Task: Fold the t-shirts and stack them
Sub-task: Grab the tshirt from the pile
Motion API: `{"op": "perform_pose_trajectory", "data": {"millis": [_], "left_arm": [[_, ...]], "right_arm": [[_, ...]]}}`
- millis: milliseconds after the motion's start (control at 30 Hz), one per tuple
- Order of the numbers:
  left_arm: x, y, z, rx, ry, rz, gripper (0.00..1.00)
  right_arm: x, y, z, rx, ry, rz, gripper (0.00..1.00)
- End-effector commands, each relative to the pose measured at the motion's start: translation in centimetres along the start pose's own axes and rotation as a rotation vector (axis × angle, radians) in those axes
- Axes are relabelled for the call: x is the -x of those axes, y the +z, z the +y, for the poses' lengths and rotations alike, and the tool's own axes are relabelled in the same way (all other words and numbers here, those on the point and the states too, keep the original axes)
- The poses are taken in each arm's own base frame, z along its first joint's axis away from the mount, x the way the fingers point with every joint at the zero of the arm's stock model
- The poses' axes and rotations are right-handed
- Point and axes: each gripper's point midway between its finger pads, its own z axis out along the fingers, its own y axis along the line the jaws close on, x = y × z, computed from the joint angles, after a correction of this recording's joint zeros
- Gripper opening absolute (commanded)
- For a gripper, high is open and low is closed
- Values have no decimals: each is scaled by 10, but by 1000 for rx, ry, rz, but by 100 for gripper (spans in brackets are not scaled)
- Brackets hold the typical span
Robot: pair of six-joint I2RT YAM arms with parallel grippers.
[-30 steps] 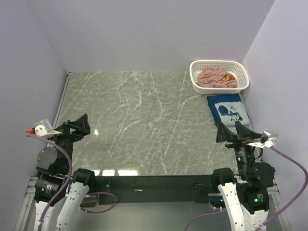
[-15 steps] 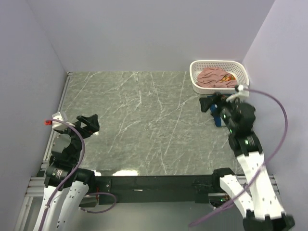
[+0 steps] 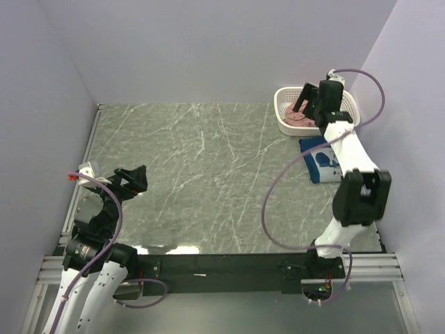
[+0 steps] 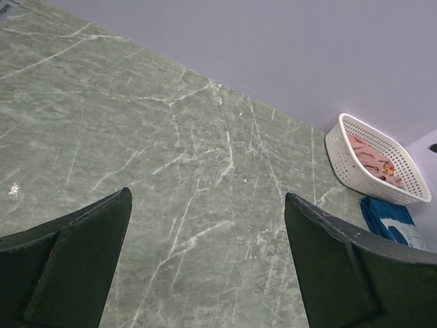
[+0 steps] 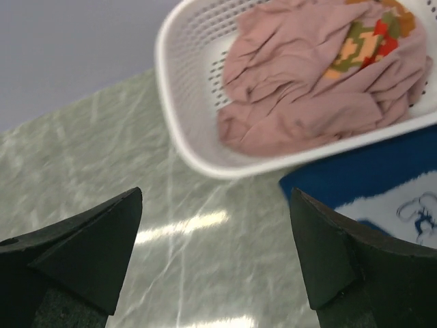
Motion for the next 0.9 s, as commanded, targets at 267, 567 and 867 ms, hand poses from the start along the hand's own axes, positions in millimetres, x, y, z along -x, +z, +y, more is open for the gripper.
{"op": "perform_pose_trajectory", "data": {"millis": [267,567,867], "left_arm": [[-2,9,-3,-3,6,6,99],[-11,17,2,22,17,45,99],[-13,19,2,24,19,54,99]], "right_arm": [[-13,148,-79,-223,-50,118,90],[-47,210,-98,-205,-29,211,89],[-28,201,-95,-143,13,163,0]]}}
